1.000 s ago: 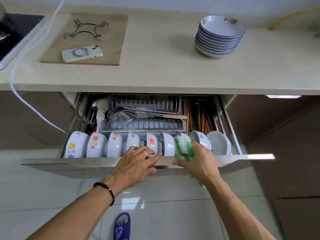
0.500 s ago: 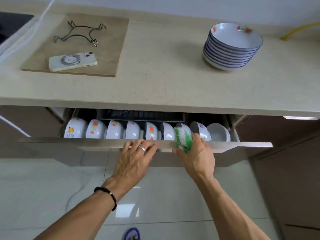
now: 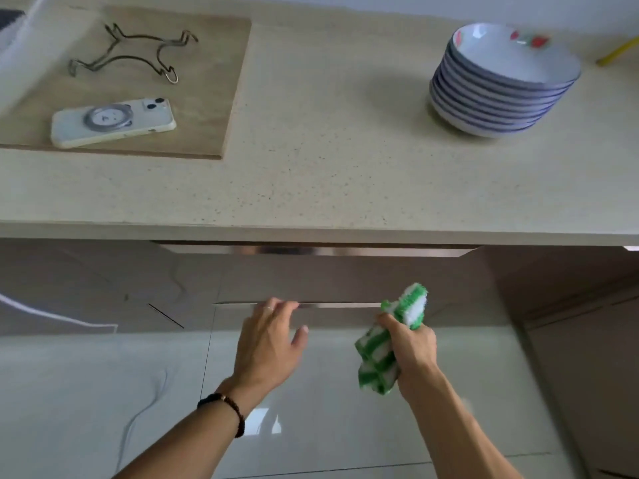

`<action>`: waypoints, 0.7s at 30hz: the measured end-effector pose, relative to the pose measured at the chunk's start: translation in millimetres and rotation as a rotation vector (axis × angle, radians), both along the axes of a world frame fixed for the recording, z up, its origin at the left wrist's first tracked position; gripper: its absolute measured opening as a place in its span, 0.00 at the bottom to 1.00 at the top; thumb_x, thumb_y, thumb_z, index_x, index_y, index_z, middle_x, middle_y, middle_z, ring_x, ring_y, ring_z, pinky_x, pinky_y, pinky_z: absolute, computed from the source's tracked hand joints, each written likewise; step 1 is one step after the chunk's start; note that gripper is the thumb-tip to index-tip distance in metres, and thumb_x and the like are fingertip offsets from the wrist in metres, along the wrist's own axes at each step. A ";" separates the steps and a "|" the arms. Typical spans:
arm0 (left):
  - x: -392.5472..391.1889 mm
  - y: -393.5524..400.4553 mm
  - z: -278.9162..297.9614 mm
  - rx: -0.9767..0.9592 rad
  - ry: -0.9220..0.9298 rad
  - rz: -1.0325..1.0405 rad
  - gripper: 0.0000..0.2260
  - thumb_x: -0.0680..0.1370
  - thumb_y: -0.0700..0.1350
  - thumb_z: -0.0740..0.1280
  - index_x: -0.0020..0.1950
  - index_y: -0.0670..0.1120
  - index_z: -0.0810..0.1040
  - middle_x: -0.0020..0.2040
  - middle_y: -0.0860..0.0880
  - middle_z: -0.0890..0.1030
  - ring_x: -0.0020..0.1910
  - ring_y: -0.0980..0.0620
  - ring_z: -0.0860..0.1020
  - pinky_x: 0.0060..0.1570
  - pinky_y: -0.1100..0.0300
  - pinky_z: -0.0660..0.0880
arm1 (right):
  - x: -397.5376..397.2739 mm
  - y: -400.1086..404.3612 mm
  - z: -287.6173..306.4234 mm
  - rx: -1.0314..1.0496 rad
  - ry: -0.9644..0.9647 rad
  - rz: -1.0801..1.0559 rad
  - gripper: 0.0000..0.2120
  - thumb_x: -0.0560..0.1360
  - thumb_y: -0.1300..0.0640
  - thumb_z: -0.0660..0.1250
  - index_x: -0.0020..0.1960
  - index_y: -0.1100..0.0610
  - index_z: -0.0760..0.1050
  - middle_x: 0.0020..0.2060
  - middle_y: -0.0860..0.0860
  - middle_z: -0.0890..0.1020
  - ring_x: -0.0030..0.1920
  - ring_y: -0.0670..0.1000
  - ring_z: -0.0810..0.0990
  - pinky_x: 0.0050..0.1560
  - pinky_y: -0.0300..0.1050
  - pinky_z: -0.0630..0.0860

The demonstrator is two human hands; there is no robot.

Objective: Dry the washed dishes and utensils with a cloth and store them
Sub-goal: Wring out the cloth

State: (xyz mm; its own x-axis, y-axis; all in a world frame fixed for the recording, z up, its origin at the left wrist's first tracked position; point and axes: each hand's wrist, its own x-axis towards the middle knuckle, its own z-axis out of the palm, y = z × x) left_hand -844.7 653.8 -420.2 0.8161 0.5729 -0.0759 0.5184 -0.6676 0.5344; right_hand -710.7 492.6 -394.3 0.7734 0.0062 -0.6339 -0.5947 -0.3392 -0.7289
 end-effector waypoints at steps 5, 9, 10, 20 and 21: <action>38.5 11.8 -62.4 -0.972 -0.101 0.762 0.13 0.82 0.55 0.65 0.60 0.47 0.74 0.53 0.47 0.78 0.53 0.47 0.77 0.57 0.49 0.79 | 2.8 13.6 -76.2 0.083 0.152 -0.068 0.09 0.72 0.61 0.75 0.46 0.65 0.77 0.41 0.63 0.83 0.41 0.62 0.84 0.50 0.60 0.82; 68.3 22.1 -126.8 -1.276 -0.329 0.990 0.28 0.81 0.61 0.63 0.76 0.47 0.66 0.69 0.42 0.72 0.65 0.44 0.75 0.65 0.45 0.74 | 20.1 30.0 -149.1 0.158 0.173 -0.103 0.07 0.74 0.61 0.72 0.45 0.64 0.77 0.40 0.64 0.83 0.40 0.62 0.82 0.52 0.64 0.80; 74.8 24.0 -137.5 -1.326 -0.399 1.004 0.31 0.80 0.62 0.63 0.78 0.47 0.64 0.73 0.42 0.70 0.68 0.43 0.74 0.67 0.44 0.72 | 26.8 34.1 -164.2 0.188 0.166 -0.108 0.07 0.75 0.61 0.71 0.46 0.65 0.77 0.40 0.64 0.83 0.40 0.62 0.83 0.52 0.65 0.80; 87.3 23.7 -167.7 -1.528 -0.708 1.060 0.26 0.65 0.65 0.71 0.45 0.44 0.73 0.53 0.44 0.82 0.73 0.46 0.71 0.51 0.52 0.76 | 72.0 62.3 -201.3 0.424 0.198 -0.193 0.07 0.75 0.63 0.70 0.53 0.62 0.76 0.37 0.58 0.82 0.33 0.57 0.82 0.40 0.53 0.79; 87.2 24.0 -167.3 -1.517 -0.703 1.065 0.25 0.68 0.65 0.71 0.43 0.44 0.71 0.63 0.42 0.80 0.73 0.46 0.71 0.51 0.53 0.77 | 73.1 63.6 -201.0 0.410 0.204 -0.189 0.08 0.75 0.63 0.70 0.52 0.61 0.76 0.37 0.58 0.83 0.34 0.57 0.83 0.41 0.54 0.80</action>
State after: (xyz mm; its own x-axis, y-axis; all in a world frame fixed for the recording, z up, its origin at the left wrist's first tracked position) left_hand -757.5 677.8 -587.5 0.3462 0.5509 -0.7594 -0.1885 0.8338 0.5189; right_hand -637.7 556.2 -595.2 0.6451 0.1586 -0.7475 -0.7629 0.0787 -0.6417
